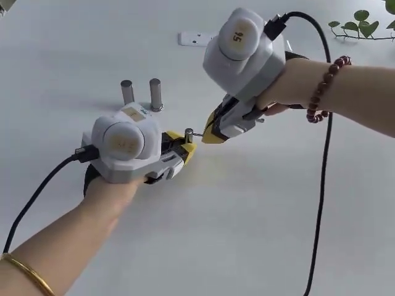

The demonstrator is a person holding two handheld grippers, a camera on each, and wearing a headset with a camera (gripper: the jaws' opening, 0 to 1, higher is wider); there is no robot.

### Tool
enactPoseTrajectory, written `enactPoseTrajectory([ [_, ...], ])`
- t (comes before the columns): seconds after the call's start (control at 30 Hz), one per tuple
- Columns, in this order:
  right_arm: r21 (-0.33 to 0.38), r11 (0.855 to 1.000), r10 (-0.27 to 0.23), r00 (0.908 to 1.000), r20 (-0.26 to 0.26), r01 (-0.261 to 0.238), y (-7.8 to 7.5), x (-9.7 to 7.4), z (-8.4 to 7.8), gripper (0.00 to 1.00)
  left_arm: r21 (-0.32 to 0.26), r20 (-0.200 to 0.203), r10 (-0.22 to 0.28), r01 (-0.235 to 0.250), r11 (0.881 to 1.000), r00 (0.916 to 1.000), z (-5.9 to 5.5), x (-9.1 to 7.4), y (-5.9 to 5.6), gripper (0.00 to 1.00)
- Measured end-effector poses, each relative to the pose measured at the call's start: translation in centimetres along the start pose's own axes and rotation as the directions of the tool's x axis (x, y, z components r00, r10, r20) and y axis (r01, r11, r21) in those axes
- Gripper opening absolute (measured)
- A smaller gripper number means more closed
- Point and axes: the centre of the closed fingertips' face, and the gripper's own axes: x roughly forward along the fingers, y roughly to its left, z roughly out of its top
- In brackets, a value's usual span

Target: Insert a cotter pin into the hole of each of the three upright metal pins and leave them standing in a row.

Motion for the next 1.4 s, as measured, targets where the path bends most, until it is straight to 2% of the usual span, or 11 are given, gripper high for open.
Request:
enactPoseTrajectory([
  [0.43,-0.073,0.997,-0.016,0.9999,0.005,0.016,-0.15,0.26,0.65,0.0,-0.021,0.021,0.027,-0.026,0.999,0.9994,0.0,0.08,0.06,0.07],
  [0.73,-0.059,0.998,-0.018,0.9996,0.021,0.02,-0.31,0.26,0.79,0.0,-0.027,0.025,0.042,-0.041,0.999,0.9988,-0.04,0.14,0.18,0.07],
  [0.87,-0.062,0.998,-0.026,0.9995,0.018,0.027,-0.26,-0.11,0.48,0.06,-0.027,0.025,0.046,-0.045,0.999,0.9986,-0.03,0.14,0.16,0.07],
  [1.1,-0.052,0.998,-0.029,0.9993,0.024,0.03,-0.15,-0.37,0.31,0.0,-0.033,0.027,0.051,-0.05,0.998,0.9983,-0.06,0.17,0.2,0.07],
  [1.4,-0.056,0.998,-0.036,0.9987,0.036,0.038,-0.28,-0.12,0.71,0.0,-0.044,0.031,0.055,-0.054,0.998,0.998,-0.06,0.21,0.24,0.07],
])
